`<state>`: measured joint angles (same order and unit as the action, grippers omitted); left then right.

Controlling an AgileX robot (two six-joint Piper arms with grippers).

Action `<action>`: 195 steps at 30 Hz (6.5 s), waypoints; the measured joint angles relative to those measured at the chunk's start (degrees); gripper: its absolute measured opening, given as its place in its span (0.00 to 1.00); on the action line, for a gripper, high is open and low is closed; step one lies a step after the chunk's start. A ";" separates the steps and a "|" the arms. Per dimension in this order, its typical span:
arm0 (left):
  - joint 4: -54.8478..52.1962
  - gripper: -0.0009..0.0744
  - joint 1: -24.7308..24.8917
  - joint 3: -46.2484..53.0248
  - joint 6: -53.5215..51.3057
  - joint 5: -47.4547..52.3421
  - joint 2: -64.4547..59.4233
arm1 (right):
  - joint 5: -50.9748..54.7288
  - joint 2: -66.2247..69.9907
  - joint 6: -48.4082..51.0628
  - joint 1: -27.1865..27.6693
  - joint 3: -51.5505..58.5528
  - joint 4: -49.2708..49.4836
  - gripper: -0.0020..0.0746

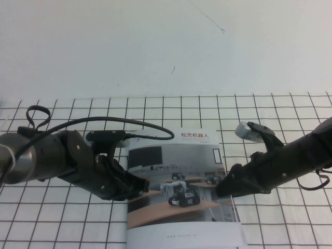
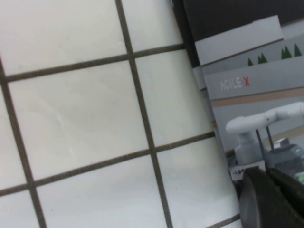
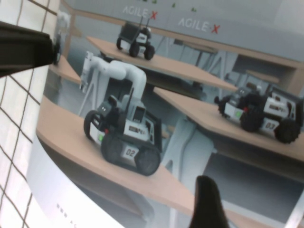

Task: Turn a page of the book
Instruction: Open the closed book

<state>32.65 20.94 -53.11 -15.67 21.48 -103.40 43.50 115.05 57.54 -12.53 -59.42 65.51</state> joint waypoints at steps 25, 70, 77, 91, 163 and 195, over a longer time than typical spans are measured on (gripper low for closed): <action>0.00 0.01 0.00 0.00 0.00 -0.13 0.00 | 2.10 -0.58 2.97 0.08 0.00 3.40 0.59; -0.48 0.01 -0.10 0.00 0.00 -1.26 -0.14 | 21.68 -2.77 6.51 -0.04 -6.37 15.63 0.67; -0.48 0.01 -0.10 0.00 0.00 -1.36 -0.14 | 22.71 -2.77 8.88 -0.26 -6.37 20.12 0.67; 0.79 0.01 -0.10 0.00 0.00 -2.35 -0.14 | 22.85 -2.77 10.42 -0.95 -6.37 26.02 0.67; -2.99 0.01 -9.35 0.44 0.00 8.59 38.63 | 5.42 7.23 21.79 -20.11 -17.73 31.28 0.03; -0.96 0.01 -9.35 0.52 0.87 14.63 38.94 | -13.46 1.81 21.88 -22.58 -19.46 29.83 0.02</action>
<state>31.69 11.60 -52.59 -14.80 36.11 -64.46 30.04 116.86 79.42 -35.11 -78.88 95.34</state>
